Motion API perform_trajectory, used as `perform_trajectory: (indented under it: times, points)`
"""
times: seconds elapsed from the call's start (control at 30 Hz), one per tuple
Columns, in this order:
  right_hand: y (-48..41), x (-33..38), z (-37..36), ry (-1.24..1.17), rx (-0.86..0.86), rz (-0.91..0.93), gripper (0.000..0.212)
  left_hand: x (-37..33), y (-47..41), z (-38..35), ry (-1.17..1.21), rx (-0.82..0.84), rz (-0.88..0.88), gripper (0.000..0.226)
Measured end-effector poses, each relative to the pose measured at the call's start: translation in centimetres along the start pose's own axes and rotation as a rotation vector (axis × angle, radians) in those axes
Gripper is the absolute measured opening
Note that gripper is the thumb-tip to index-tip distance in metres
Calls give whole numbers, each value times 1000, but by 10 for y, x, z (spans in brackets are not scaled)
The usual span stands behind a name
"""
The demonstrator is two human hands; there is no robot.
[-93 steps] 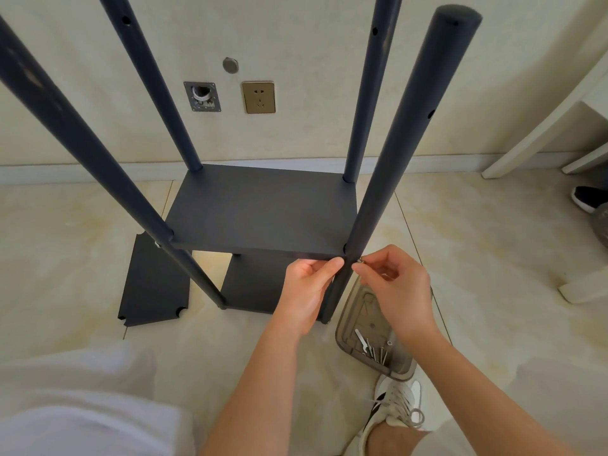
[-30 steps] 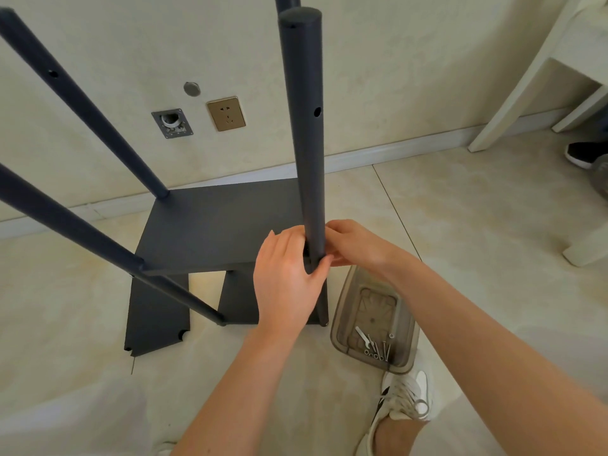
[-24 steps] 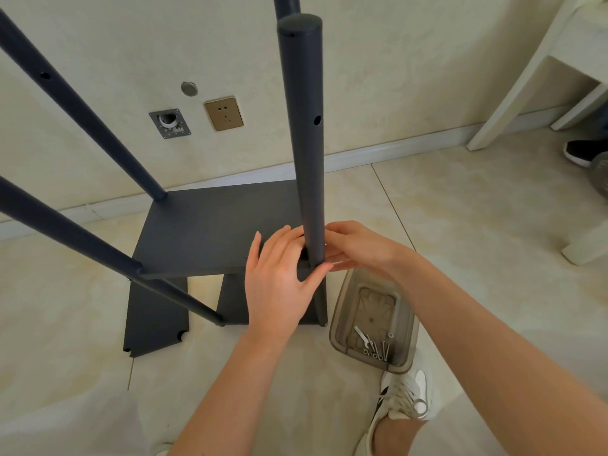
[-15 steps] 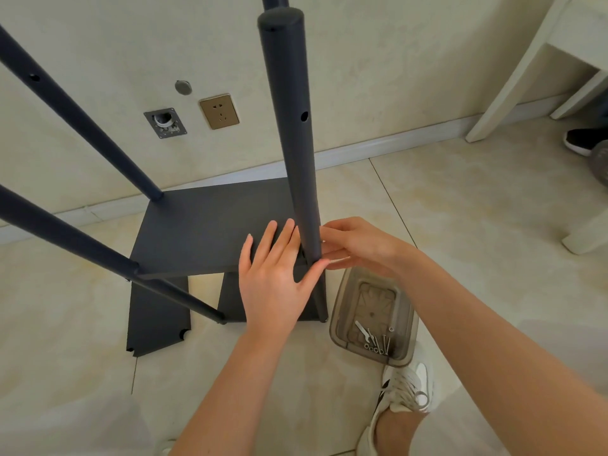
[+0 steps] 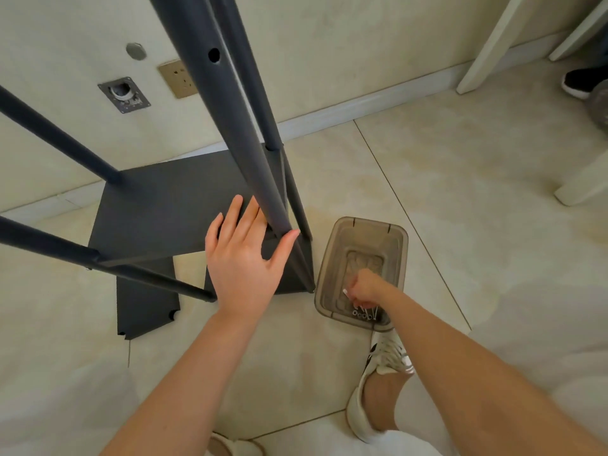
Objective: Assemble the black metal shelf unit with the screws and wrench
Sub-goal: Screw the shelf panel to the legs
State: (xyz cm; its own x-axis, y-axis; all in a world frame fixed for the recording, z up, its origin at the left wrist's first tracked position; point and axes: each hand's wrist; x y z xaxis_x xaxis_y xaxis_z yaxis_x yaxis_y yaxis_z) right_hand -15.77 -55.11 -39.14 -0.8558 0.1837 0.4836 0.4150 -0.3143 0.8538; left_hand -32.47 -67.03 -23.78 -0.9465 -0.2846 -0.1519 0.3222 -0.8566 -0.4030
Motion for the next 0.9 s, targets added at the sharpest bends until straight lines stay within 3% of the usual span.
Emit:
perform_trajectory:
  times: [0.07,0.2,0.5,0.73,0.9]
  points:
    - [-7,1,-5,233,1,-11,27,0,1,0,3,12,2,49]
    - [-23,-7,-15,475,27,-23,27,-1,1,0,12,34,23,53]
    - [-47,-22,-25,546,32,-95,30,-5,0,1,32,42,29,44]
    - [-49,-29,-28,825,-20,-62,35,-6,0,3,49,43,33,45]
    - [-48,-30,-25,858,-40,-53,33,-6,0,2,54,48,37,46]
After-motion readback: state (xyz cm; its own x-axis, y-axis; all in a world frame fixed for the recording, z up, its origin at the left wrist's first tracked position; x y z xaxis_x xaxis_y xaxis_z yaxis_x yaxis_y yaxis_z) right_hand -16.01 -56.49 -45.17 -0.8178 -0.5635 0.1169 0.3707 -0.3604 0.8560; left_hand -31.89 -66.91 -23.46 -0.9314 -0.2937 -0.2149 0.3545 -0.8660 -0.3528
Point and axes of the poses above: each hand's wrist, its own y-axis away from the middle knuckle, its own z-axis out of the back of the hand, x = y × z, and after that the axes turned 13 degrees about x, right-handed
